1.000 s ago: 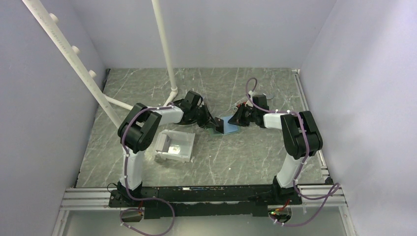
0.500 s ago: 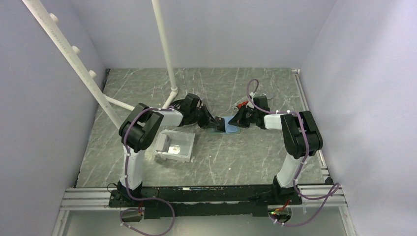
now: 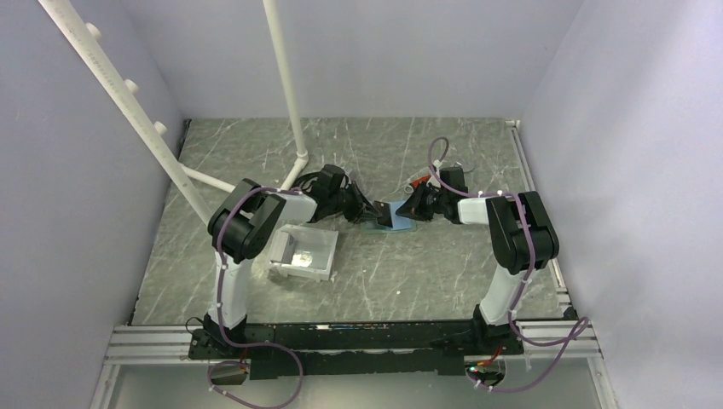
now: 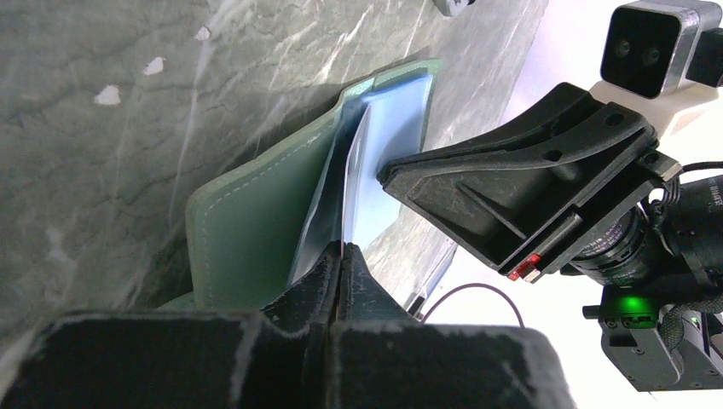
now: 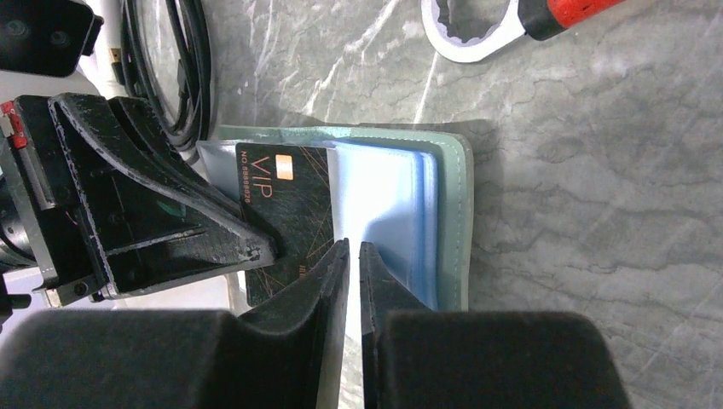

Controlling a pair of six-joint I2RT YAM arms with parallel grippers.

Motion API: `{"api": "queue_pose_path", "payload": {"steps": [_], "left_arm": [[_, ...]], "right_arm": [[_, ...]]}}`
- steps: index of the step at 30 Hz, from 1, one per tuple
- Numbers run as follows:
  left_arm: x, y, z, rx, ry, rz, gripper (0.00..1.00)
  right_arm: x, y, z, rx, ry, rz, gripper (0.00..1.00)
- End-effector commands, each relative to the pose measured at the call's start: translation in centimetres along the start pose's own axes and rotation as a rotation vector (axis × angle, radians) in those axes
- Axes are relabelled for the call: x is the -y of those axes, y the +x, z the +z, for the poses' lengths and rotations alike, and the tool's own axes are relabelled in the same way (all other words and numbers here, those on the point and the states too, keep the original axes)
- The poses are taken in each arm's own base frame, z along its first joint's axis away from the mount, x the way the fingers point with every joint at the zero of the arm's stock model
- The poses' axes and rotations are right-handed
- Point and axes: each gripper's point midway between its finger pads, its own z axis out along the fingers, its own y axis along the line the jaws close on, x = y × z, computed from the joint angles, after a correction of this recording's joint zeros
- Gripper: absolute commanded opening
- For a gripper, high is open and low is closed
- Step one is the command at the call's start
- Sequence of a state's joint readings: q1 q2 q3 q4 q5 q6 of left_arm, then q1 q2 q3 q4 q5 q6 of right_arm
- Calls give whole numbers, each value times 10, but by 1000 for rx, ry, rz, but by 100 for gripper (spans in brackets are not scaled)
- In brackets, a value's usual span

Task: Put the credit cards into the card holder
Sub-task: Insert the credit card into the card holder.

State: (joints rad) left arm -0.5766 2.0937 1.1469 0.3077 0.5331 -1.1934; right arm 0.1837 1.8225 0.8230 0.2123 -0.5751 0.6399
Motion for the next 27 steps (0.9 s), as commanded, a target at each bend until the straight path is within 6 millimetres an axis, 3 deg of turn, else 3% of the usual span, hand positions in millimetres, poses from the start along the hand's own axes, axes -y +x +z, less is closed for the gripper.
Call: {"api": "queue_pose_path", "payload": {"steps": [1, 9, 16, 27], "left_arm": [[-2, -3, 5, 16, 1, 16, 0], [1, 5, 13, -13, 36, 13, 0], [-1, 10, 13, -35, 41, 23, 0], [-11, 17, 16, -91, 11, 53, 0]], "right_arm": [[12, 4, 4, -4, 23, 6, 12], [9, 1, -1, 7, 33, -12, 13], [20, -1, -17, 40, 130, -60, 21], [33, -2, -28, 60, 189, -67, 22]]}}
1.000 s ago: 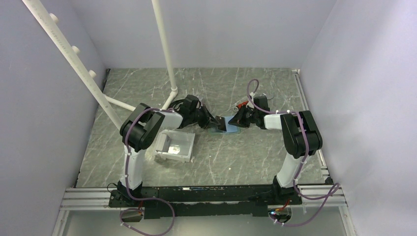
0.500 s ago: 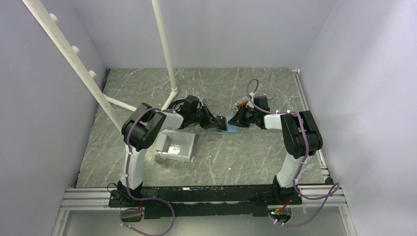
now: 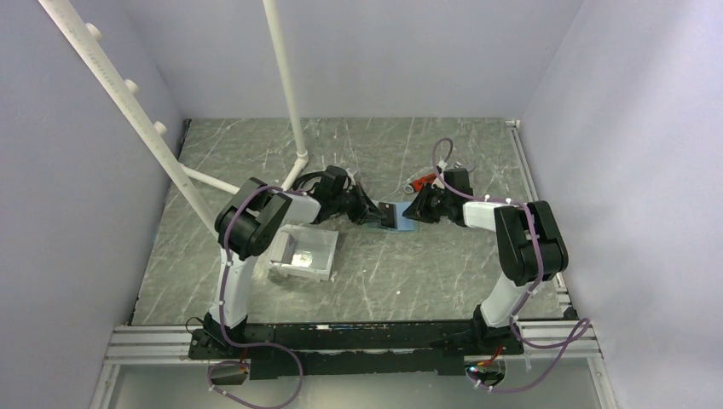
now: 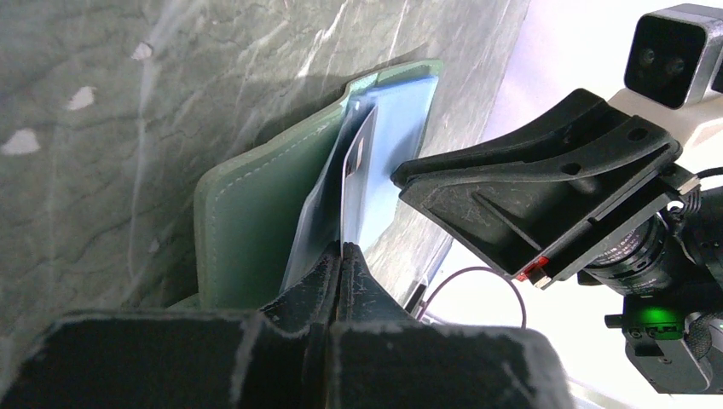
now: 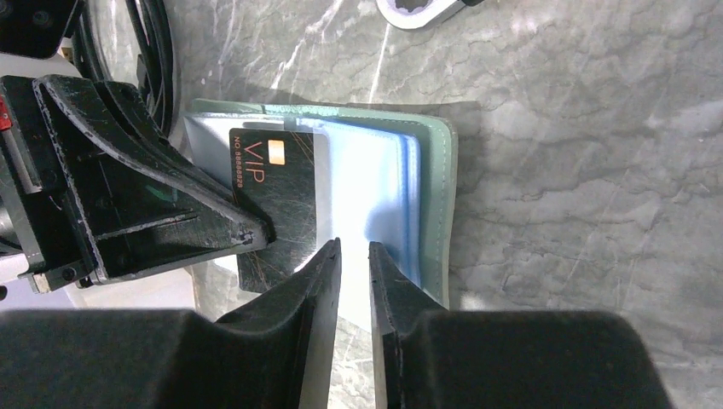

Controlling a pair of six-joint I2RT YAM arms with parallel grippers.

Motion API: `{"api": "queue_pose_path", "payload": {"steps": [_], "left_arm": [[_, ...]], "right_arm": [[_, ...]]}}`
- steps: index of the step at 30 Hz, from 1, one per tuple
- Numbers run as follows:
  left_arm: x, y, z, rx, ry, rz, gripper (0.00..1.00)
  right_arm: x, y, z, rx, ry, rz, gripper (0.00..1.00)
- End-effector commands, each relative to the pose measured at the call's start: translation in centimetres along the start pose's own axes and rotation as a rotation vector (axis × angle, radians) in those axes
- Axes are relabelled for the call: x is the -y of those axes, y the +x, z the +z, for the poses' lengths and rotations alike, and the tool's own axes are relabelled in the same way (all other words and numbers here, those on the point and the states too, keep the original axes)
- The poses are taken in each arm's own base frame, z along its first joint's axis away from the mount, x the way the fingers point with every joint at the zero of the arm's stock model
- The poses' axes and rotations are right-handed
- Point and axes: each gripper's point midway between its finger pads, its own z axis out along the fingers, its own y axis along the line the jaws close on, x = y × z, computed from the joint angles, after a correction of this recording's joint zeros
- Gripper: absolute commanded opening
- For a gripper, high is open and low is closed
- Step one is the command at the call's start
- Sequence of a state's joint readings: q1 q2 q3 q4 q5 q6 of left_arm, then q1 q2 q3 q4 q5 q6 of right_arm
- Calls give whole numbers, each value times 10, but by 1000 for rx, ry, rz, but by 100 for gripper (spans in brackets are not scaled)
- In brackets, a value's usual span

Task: Put the credit cards into the card holder
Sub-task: Insert the credit card into the card holder.

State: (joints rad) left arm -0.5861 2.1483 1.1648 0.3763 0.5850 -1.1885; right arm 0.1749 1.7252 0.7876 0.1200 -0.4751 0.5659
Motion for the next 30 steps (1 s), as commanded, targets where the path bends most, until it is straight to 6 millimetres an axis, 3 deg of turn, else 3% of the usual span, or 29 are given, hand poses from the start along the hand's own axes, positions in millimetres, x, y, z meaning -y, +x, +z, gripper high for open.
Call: {"api": "queue_pose_path", "payload": {"steps": [1, 9, 13, 19, 30], "left_arm": [[-10, 10, 5, -47, -36, 30, 0], [-9, 9, 4, -42, -43, 39, 0], [-9, 9, 4, -43, -42, 39, 0], [-3, 10, 9, -50, -7, 37, 0], [4, 12, 21, -39, 6, 50, 0]], "right_arm": [[24, 0, -7, 21, 98, -14, 22], [32, -7, -20, 65, 140, -9, 28], [30, -4, -16, 48, 109, -3, 29], [27, 8, -2, -13, 39, 34, 17], [24, 12, 2, -33, -12, 58, 3]]}}
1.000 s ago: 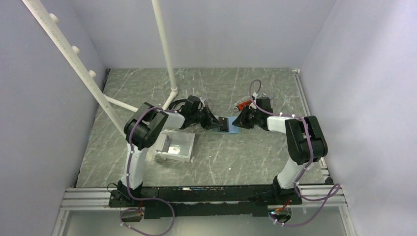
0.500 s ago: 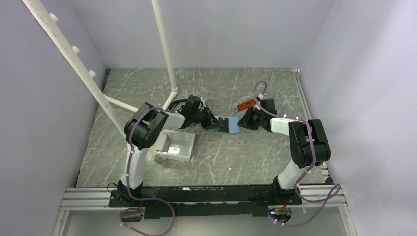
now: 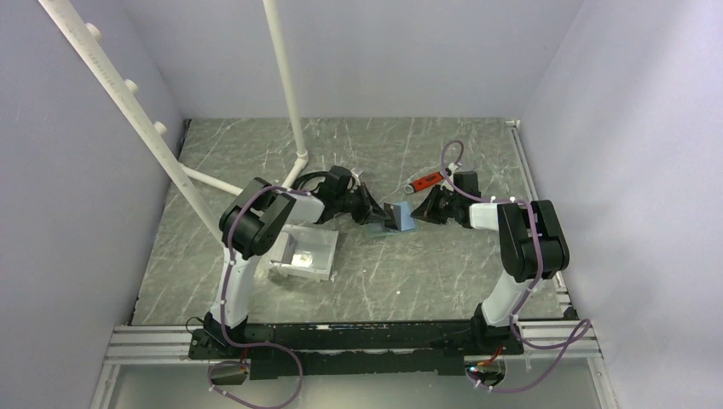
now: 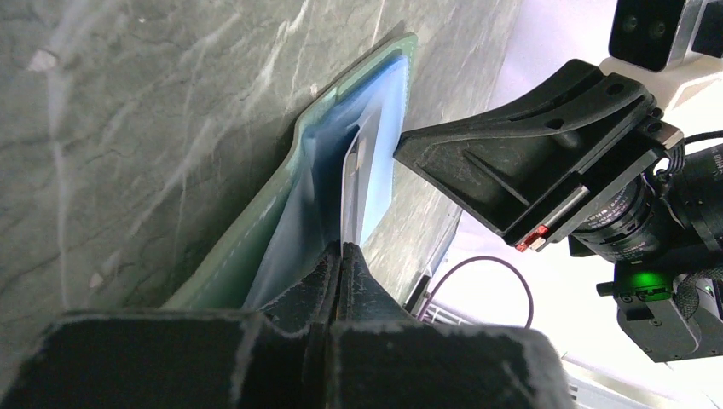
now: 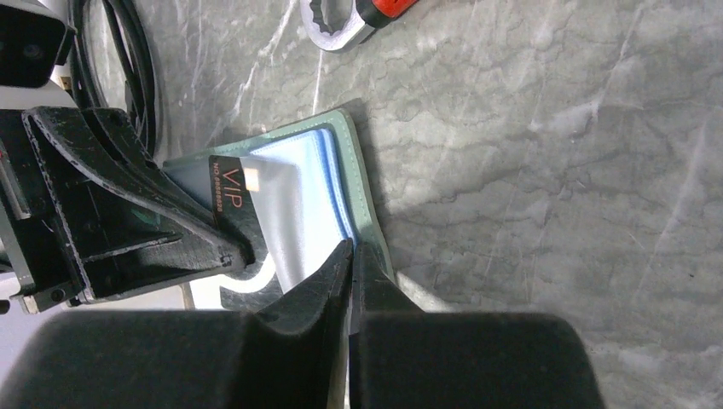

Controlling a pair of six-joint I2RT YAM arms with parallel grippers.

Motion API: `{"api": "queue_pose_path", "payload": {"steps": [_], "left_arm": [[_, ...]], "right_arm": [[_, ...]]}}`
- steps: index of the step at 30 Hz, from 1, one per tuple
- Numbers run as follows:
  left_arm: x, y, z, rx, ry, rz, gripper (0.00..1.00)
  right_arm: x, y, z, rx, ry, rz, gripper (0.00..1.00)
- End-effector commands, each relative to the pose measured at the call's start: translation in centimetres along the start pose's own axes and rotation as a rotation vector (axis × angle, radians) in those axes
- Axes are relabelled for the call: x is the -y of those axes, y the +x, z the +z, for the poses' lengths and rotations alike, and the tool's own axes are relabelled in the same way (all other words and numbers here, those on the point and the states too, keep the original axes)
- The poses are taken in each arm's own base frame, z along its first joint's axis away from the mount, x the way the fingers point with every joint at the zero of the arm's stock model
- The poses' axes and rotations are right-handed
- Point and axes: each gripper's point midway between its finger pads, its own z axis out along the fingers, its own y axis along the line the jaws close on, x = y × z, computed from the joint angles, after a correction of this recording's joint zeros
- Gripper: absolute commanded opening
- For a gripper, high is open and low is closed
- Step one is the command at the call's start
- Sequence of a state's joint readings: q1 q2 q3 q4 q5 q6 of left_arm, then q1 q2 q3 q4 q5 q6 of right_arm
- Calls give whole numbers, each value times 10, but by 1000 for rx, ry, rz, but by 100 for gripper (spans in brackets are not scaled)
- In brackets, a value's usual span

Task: Put the credit cards into the card holder
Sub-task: Insert the credit card into the card holder.

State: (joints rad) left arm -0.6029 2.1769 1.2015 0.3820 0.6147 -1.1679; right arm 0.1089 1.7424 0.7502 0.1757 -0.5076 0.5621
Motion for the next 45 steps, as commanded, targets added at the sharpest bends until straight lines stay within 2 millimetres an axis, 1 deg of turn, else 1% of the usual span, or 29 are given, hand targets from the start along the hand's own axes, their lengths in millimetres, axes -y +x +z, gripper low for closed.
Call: {"api": "queue_pose_path", "payload": {"steps": [1, 2, 6, 13, 20, 26, 33, 37, 42, 45], "left_arm": [[-2, 6, 13, -1, -20, 14, 0], [-2, 5, 14, 8, -23, 14, 0], [-6, 4, 12, 60, -46, 2, 0], [-13, -5, 1, 160, -82, -38, 0], [-20, -7, 1, 202, -68, -109, 0], [-22, -13, -9, 257, -112, -92, 0], [-26, -12, -3, 253, -98, -114, 0], [-23, -11, 0, 251, -101, -94, 0], [-16, -8, 7, 196, -94, -42, 0], [-18, -3, 7, 154, -119, -17, 0]], "right_arm": [[3, 18, 5, -58, -11, 21, 2], [3, 18, 5, -57, -11, 22, 0], [4, 19, 5, -61, -13, 33, 0], [5, 21, 6, -66, -19, 48, 0], [4, 22, 4, -59, -25, 50, 0], [3, 23, 4, -61, -29, 55, 0], [2, 24, 4, -62, -35, 55, 0], [0, 24, 3, -62, -47, 63, 0], [-2, 26, 3, -68, -58, 61, 0], [-2, 26, 4, -71, -64, 59, 0]]}}
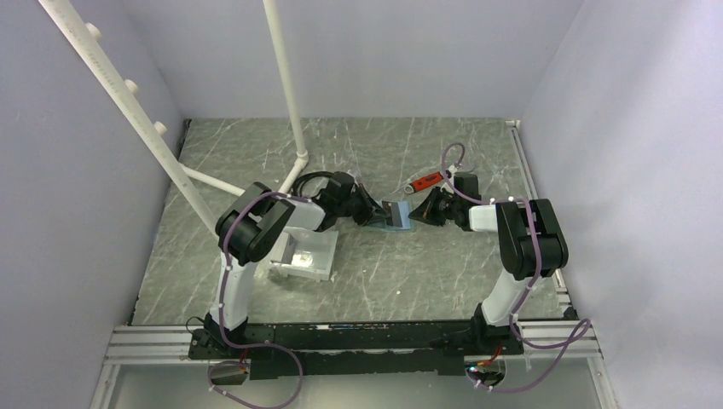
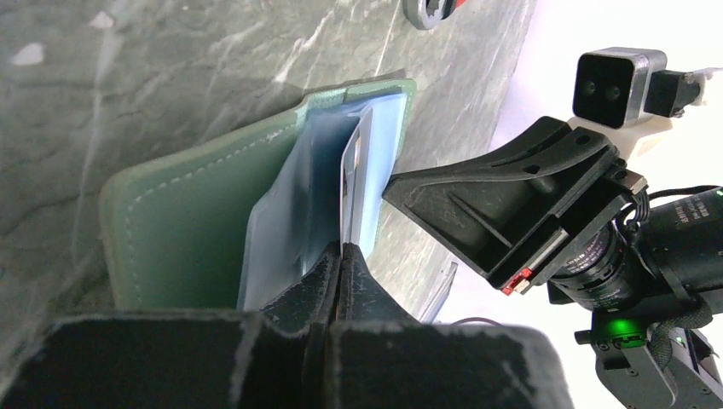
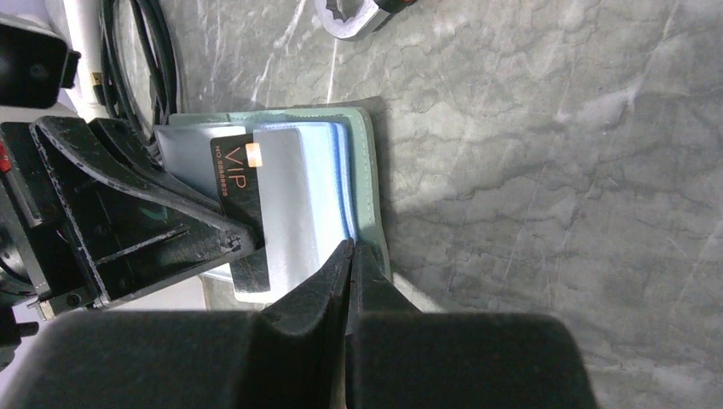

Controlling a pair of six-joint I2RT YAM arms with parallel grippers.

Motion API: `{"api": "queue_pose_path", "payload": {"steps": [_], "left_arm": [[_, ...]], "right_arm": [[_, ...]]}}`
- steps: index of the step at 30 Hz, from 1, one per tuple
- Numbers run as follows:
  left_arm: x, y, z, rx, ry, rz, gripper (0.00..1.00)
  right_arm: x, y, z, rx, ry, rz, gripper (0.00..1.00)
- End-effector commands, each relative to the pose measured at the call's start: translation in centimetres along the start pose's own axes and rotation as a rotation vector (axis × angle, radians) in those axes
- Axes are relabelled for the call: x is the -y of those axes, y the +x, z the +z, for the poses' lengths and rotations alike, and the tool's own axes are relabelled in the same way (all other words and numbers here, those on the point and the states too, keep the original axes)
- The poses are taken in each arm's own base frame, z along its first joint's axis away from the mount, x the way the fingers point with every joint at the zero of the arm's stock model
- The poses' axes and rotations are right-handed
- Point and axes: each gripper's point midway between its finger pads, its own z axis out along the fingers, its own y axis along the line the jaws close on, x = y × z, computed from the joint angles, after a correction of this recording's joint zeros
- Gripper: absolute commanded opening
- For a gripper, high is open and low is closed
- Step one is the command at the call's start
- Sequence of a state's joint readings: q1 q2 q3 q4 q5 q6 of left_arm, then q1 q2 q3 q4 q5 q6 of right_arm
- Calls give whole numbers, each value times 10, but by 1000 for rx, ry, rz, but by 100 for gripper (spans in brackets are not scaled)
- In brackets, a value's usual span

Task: Put the credit cards into the card holder
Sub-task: Insert the credit card into the card holder.

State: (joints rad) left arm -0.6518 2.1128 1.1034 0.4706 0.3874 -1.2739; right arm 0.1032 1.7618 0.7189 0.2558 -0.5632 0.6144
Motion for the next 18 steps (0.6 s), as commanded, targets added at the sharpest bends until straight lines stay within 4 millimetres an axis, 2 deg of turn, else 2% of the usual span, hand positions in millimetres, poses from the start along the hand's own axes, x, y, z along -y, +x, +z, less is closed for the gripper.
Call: {"api": "queue_pose_path", "payload": {"steps": [1, 4, 7, 9, 14, 18], "left_arm": [[-19, 5, 6, -36, -80, 54, 0], [-17, 7, 8, -56, -69, 55, 0], [-15, 11, 13, -79, -61, 62, 6], [-15, 11, 12, -85, -90, 90, 15], [-17, 5, -2, -66, -187, 185, 49], [-19, 3, -8, -57, -229, 225, 62]], "right_arm": [[3, 20, 1, -62, -7, 19, 0], [1, 19, 0, -58, -13, 18, 0], [1, 19, 0, -56, -15, 17, 0], [1, 20, 0, -59, -13, 16, 0], [1, 19, 0, -57, -15, 14, 0], [1, 20, 1, -63, -21, 14, 0]]}}
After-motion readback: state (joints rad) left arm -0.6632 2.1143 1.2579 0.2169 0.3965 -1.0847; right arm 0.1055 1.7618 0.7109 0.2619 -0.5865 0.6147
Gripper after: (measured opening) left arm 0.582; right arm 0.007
